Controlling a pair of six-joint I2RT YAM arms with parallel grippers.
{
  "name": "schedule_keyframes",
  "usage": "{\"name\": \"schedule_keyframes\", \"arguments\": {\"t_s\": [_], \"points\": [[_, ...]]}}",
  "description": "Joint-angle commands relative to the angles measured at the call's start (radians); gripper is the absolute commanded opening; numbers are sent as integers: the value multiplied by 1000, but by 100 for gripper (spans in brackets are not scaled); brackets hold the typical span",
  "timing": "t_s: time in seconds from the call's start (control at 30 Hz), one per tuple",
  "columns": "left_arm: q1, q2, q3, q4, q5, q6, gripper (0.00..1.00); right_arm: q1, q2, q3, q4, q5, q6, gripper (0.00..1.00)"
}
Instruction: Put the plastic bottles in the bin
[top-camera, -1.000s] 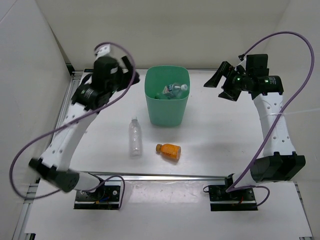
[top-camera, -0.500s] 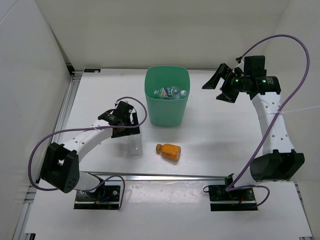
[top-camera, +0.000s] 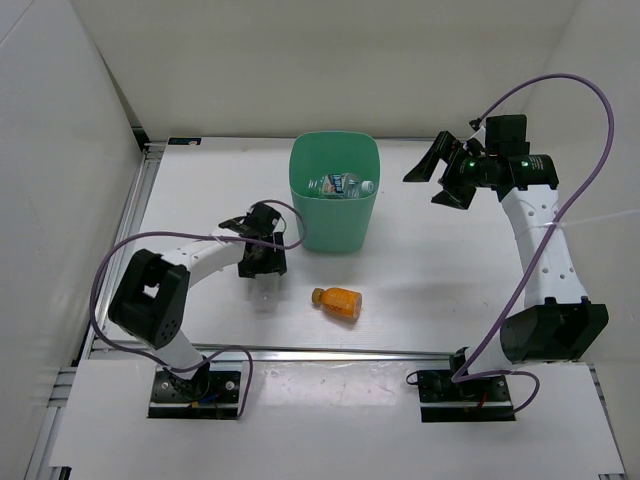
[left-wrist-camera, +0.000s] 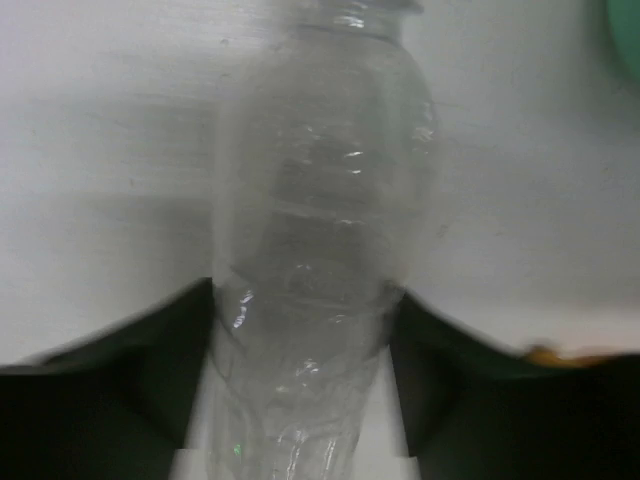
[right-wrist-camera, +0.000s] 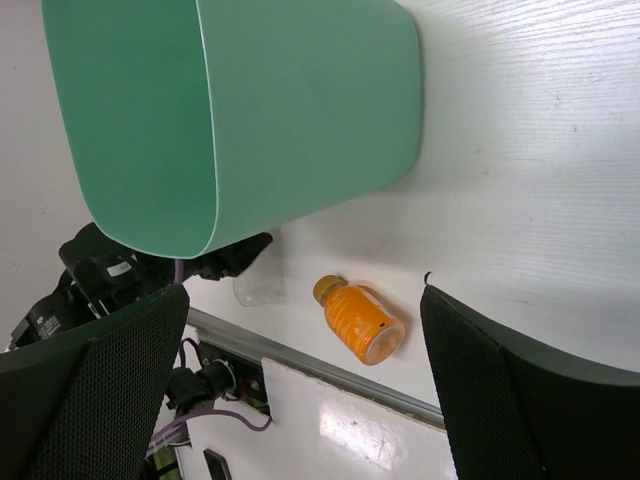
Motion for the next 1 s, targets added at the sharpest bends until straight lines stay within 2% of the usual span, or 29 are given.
{"name": "schedule_keyframes", "arguments": {"t_s": [0.0,0.07,0.1,0.27,0.3,0.37,0.4,0.47,0.5,0.63,0.87,0.9,0.97], "points": [[5,-67,46,-2,-12,-39,53,-3,-28,1,18,-4,-14,100],[27,-96,55,-11,-33,-61,39,-3,-28,1,8,5,-23,100],[27,-108,75,-22,-43,-76,35,-3,-28,1,8,5,-23,100],[27,-166,320,-163,-188,-142,35,-3,-19,-8,8,5,-23,100],[27,-182,439,-180,-214,-151,36,-3,-19,-8,8,5,-23,100],[27,-192,556,-180,-262,-152,38,-3,-8,-8,8,5,-23,100],[27,-193,683,-180,-262,-152,40,-3,3,-8,8,-4,-23,100],[27,-132,820,-180,-262,-135,40,-3,12,1,17,-4,-14,100],[27,-105,950,-180,-262,-135,40,-3,12,1,18,-4,-14,100],[1,43,1183,-169,-188,-115,41,-3,21,1,18,-14,-5,100],[-42,254,1296,-120,-98,-90,44,-12,12,12,18,-14,-5,100],[-54,277,1308,-111,-66,-77,46,-22,1,1,18,-14,-5,100],[-68,277,1296,-111,-55,-76,75,-22,-9,-11,18,-14,-5,100]]}}
